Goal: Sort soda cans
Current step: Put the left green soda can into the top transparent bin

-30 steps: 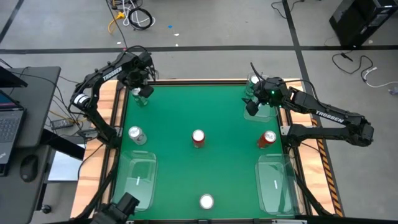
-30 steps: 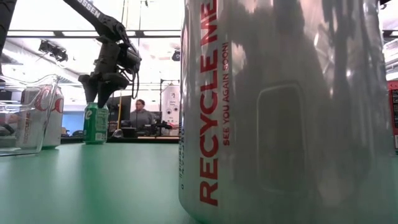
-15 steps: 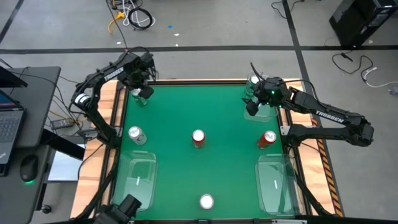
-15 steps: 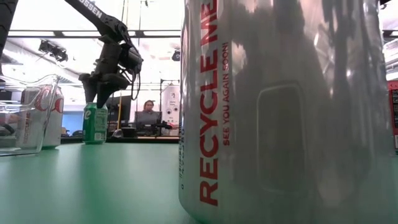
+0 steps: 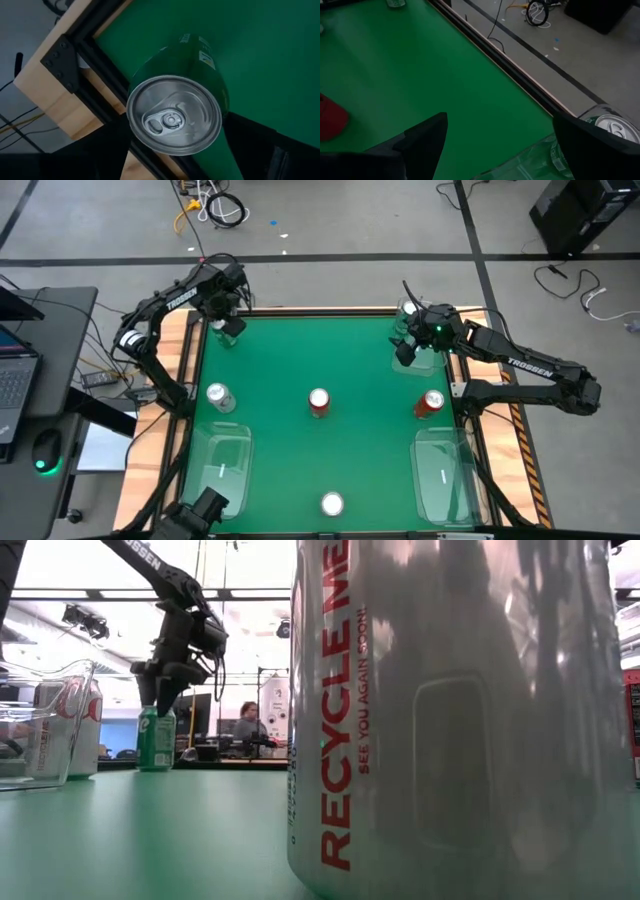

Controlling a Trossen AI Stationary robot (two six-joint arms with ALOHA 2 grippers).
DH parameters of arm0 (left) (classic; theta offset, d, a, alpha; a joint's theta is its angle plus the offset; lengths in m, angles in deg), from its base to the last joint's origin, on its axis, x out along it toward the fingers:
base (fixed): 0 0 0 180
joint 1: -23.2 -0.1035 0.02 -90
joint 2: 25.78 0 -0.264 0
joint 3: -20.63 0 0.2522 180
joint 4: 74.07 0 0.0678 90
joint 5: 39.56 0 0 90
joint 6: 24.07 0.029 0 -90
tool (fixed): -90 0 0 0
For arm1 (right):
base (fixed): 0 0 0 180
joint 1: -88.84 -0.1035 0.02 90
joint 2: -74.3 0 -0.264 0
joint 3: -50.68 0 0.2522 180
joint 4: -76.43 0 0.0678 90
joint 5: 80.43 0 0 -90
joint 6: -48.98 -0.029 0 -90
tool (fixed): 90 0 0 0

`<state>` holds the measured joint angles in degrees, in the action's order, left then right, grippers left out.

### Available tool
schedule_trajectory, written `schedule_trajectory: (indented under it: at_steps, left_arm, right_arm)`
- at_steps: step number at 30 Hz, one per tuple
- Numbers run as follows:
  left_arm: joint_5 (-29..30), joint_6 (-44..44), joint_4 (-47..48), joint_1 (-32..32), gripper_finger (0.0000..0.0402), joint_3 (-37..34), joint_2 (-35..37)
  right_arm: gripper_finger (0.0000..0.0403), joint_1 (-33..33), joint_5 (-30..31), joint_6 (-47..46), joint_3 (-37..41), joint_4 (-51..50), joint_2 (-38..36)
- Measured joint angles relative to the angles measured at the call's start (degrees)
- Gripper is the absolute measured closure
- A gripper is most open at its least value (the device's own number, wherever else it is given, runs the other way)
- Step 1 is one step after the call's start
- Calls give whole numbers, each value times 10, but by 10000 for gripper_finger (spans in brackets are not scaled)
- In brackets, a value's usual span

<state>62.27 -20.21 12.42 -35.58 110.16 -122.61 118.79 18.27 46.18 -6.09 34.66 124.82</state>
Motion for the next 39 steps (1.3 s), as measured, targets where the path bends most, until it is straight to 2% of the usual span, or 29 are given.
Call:
schedule_trajectory:
  at_steps: [8, 18, 27, 35, 39]
  left_arm:
    - [-1, 0, -23, -1, 56, -15, -6]
    - [-11, 7, -53, -2, 80, -14, -5]
    - [-12, 12, -50, 0, 84, -11, 0]
    - [-52, 15, -10, 18, 86, 73, 5]
    - [-45, 9, 14, 44, 86, 118, 4]
  right_arm:
    - [53, -22, -2, 0, 0, 0, 0]
    - [53, -27, -2, 3, 0, 0, 0]
    - [53, -27, -1, 5, 0, 0, 0]
    - [53, -28, 3, 5, 0, 0, 0]
    - [53, -29, 3, 5, 0, 1, 0]
